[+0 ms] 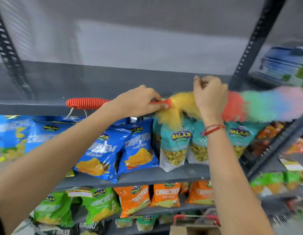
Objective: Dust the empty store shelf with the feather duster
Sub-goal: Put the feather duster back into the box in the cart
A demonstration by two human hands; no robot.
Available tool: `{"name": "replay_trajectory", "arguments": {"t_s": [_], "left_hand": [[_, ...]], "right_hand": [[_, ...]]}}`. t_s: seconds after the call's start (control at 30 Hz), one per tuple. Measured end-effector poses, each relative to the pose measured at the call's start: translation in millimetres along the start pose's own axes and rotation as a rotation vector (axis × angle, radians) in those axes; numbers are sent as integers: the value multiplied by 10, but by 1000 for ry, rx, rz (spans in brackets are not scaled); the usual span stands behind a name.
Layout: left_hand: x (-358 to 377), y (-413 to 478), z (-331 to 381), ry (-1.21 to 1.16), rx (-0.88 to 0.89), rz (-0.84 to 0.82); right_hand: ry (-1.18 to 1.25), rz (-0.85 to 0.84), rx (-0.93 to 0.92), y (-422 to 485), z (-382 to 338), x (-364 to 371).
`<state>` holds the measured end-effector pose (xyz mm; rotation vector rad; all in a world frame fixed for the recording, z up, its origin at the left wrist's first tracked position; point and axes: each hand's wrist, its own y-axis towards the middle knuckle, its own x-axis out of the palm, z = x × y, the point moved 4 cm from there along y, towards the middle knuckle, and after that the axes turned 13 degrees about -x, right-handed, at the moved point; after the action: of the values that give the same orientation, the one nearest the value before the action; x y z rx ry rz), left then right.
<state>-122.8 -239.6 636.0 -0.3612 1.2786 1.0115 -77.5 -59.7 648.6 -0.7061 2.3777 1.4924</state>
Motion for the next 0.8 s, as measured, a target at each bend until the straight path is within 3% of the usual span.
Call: {"name": "replay_trajectory", "arguments": {"t_s": [0.2,0.33,0.47,0.63,0.8], "left_hand": [[734,160,667,158,293,-191],[1461,40,1047,357,466,-254],[2331,-272,1233,459,498,-420],[3271,-585,1121,402,377,-694],[4126,-946,962,312,225,-884]], "right_hand": [[-104,126,120,-454,542,-603],[-197,53,243,-1011,1000,-672],[-285,-178,445,-1868,1590,-514],[-317,-502,765,-2955,2198,-149],[-292,-837,941,-3830,2617,194]]}}
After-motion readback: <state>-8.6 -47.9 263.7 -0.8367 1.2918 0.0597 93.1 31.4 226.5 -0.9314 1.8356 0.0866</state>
